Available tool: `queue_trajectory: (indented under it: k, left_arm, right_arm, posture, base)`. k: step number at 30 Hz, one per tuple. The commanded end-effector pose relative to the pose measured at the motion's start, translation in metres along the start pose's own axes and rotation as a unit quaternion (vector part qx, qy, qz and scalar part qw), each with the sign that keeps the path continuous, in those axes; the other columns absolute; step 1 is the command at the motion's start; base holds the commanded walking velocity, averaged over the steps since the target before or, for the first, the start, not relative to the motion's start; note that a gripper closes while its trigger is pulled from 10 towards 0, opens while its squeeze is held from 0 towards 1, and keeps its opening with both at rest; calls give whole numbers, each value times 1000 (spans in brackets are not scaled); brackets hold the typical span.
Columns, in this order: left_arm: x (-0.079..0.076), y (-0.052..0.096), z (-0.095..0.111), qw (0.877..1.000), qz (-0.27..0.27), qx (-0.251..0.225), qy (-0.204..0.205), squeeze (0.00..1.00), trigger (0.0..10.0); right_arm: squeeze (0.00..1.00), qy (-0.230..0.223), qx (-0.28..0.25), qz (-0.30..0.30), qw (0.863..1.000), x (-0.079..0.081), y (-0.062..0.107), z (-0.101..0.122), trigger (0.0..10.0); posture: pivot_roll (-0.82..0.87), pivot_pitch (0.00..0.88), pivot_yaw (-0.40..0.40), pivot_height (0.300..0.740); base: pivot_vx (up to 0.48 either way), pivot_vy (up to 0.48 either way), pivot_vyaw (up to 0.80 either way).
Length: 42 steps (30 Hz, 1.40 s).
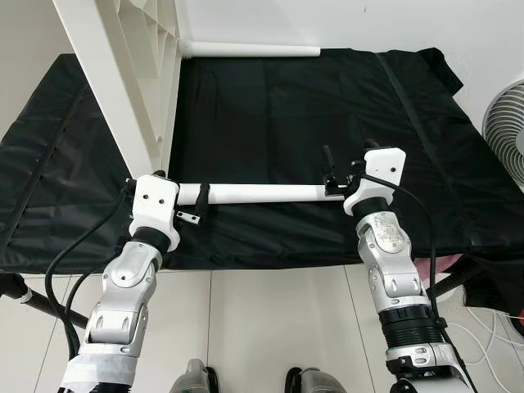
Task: Building children table
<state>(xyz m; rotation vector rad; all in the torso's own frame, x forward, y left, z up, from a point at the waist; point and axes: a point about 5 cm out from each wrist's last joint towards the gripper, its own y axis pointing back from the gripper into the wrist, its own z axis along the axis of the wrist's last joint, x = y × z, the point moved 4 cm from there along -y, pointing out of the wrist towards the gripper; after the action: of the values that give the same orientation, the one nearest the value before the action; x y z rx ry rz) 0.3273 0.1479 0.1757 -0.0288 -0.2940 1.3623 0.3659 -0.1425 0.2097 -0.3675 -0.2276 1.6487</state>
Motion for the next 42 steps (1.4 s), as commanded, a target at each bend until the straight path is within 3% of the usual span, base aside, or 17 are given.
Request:
queue_trajectory:
  k: [1, 32, 42]
  left_arm:
    - [4, 1, -4, 1000, 19, 6, -6, 0, 10000]
    - [1, 0, -7, 1000, 12, 10, -10, 0, 10000]
    - [1, -1, -7, 1000, 12, 10, -8, 0, 10000]
  right_arm:
    - [0, -6, 9, 2, 1000, 2, 3, -4, 10000]
    - [0, -8, 12, 10, 1000, 6, 5, -6, 10000]
    - [0, -8, 12, 9, 1000, 6, 5, -6, 10000]
  posture:
    - [-43, 111, 2, 740]
    - [-45, 92, 7, 740]
    - [-45, 91, 7, 740]
  base:
    - [0, 0, 0]
    - [0, -24, 0]
    - [0, -294, 0]
